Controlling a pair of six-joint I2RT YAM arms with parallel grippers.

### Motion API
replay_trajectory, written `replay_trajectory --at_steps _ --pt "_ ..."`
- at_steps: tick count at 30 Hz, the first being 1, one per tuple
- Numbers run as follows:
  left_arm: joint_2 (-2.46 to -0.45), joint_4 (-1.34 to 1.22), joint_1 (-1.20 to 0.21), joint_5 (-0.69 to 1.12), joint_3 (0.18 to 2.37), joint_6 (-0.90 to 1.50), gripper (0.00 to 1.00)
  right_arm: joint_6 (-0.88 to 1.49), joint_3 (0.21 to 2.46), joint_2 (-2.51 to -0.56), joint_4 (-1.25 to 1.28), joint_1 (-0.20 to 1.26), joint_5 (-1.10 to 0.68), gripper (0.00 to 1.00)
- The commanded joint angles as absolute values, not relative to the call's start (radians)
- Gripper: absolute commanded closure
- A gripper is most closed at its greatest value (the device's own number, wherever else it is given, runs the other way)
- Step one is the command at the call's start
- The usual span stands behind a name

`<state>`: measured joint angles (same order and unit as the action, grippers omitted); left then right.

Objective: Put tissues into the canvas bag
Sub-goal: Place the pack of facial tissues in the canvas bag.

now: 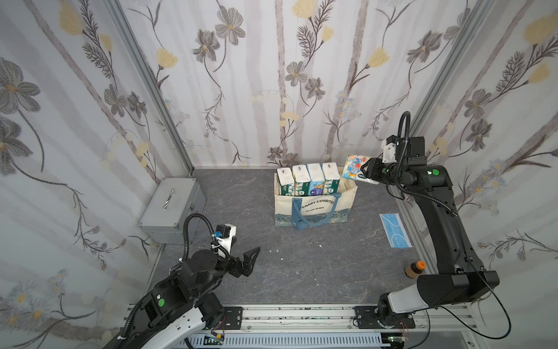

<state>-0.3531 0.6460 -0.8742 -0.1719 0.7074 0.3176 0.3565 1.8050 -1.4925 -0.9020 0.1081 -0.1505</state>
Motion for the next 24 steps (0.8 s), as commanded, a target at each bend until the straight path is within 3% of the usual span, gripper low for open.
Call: replay_trajectory --at_steps 1,11,24 --pt "-0.351 0.614 -0.872 -0.184 0.707 0.313 0.00 0.340 1.802 -1.513 -0.870 0.107 -0.157 0.50" --pt "-0.352 0.615 -0.873 -0.188 0.706 0.313 0.00 0.323 1.865 -1.632 -0.951 0.109 -0.241 0.50" --pt "-0.358 0.614 -0.872 -0.190 0.705 0.313 0.00 0.169 2.186 -1.819 -1.269 0.258 0.110 0.40"
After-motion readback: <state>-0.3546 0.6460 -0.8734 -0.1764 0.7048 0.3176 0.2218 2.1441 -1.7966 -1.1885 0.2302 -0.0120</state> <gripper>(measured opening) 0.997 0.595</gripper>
